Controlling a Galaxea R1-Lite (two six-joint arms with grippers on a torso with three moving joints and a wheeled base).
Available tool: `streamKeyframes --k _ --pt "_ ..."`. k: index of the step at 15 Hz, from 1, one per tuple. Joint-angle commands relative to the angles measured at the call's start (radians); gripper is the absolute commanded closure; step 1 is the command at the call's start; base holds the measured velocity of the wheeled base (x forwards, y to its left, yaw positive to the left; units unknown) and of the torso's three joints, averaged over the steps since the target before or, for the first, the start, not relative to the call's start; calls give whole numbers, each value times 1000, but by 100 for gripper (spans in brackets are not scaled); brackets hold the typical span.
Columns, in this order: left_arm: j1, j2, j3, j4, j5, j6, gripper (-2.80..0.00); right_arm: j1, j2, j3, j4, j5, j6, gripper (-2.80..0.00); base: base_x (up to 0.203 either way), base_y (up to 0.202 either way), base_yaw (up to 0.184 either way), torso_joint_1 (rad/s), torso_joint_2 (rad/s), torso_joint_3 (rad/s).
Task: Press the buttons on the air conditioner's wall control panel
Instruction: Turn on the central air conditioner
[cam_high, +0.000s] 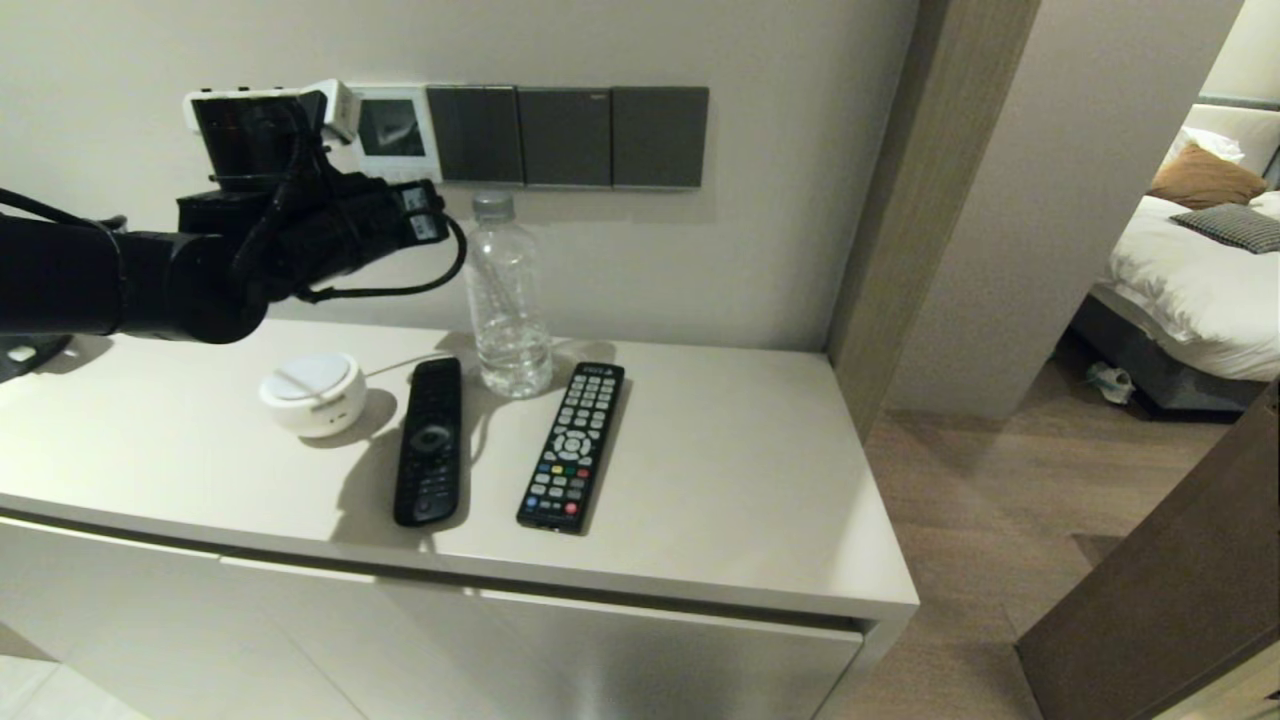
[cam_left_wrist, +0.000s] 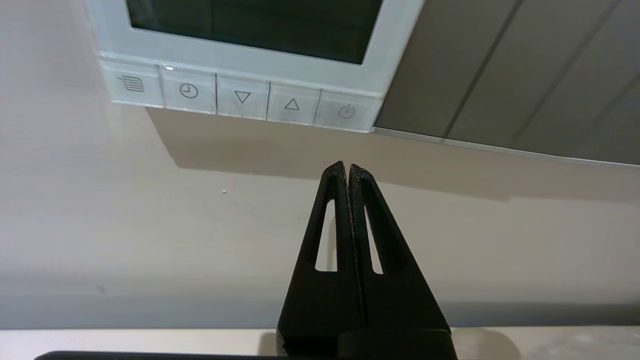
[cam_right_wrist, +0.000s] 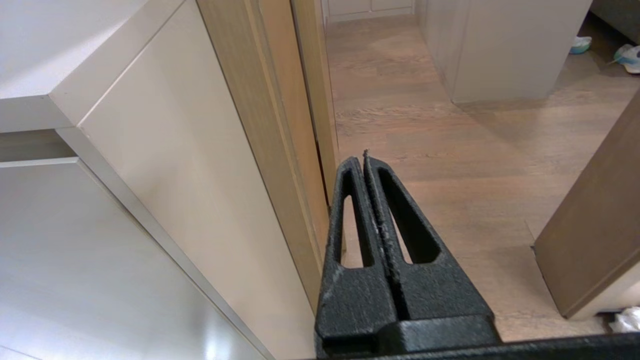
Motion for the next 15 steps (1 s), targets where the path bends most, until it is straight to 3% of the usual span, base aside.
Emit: streamKeyframes --k 1,15 --pt "0 -38 19 -3 -4 -1 0 0 2 2 0 0 0 0 0 0 0 0 0 0" --pt "1 20 -34 -29 5 -4 0 0 2 2 0 0 0 0 0 0 0 0 0 0"
